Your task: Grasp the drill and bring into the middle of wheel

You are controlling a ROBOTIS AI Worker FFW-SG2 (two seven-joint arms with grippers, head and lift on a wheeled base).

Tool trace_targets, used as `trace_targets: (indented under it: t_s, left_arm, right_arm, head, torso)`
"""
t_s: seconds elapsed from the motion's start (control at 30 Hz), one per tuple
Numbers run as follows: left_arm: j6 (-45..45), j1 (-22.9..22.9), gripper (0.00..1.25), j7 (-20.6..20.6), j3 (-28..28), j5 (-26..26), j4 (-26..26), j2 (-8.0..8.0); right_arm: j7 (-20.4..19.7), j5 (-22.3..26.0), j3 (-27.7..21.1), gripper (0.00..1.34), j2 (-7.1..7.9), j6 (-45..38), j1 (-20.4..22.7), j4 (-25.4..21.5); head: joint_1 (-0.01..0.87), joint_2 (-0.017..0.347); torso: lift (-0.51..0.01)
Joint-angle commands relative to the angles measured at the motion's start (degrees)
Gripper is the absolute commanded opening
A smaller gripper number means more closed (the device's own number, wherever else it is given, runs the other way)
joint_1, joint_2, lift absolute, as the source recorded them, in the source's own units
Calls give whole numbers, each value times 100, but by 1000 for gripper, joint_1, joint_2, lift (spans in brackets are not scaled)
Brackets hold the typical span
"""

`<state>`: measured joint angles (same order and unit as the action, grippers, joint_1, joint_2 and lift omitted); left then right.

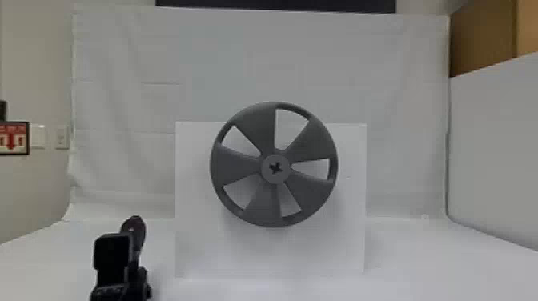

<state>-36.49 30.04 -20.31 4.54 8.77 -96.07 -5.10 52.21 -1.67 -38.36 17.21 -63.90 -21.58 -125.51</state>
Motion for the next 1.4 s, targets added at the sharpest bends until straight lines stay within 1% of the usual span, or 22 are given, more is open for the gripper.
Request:
trace_targets:
  t_s: [0.0,0.1,0.27,0.5,0.63,0.73,0.83,0.97,1.07,1.17,1.37]
  left_arm:
    - [10,-60,29,124,-120,11,-105,0]
    - [-16,-139,29,176,-173,-50,-255,0]
    - [-131,-271,29,414,-314,-94,-571,-26]
    - [-262,-508,29,765,-507,-33,-1283,-70]
    - [-482,-648,29,932,-419,-165,-1802,-193]
    - [-509,-780,29,1126,-331,-393,-2180,-255]
    - [-526,-912,29,1205,-287,-419,-2531,-316]
    - [-588,-1053,29,1293,-287,-296,-2900,-334]
    - [-781,-1132,29,1310,-252,-147,-3182,-360]
    - [-1001,-1185,29,1310,-182,-138,-3507,-387]
    - [-1721,-1158,29,1310,-173,266,-4025,-457]
  right_arm:
    - [0,0,-22,819,-7,0,5,0]
    - [0,0,-31,819,-7,0,14,0]
    - [0,0,-66,819,-16,0,23,0]
    - [0,9,-101,819,-34,0,23,0]
    - [0,9,-136,819,-60,0,23,0]
    - [0,9,-163,819,-69,0,23,0]
    - [0,18,-171,819,-69,0,31,0]
    - [0,18,-189,819,-77,-9,31,0]
    - [0,18,-215,819,-95,-9,31,0]
    - [0,44,-277,819,-104,-9,31,0]
    - [0,158,-374,819,-86,0,31,0]
  head:
    - [0,0]
    - [0,0]
    - [0,0]
    - [0,0]
    - [0,0]
    - [0,0]
    - [0,0]
    - [0,0]
    - [0,0]
    - [0,0]
    - [0,0]
  torso:
    - [-406]
    - [-406]
    - [-406]
    - [-406]
    - [-406]
    - [-406]
    - [-406]
    - [-406]
    - [-406]
    - [-406]
    - [-406]
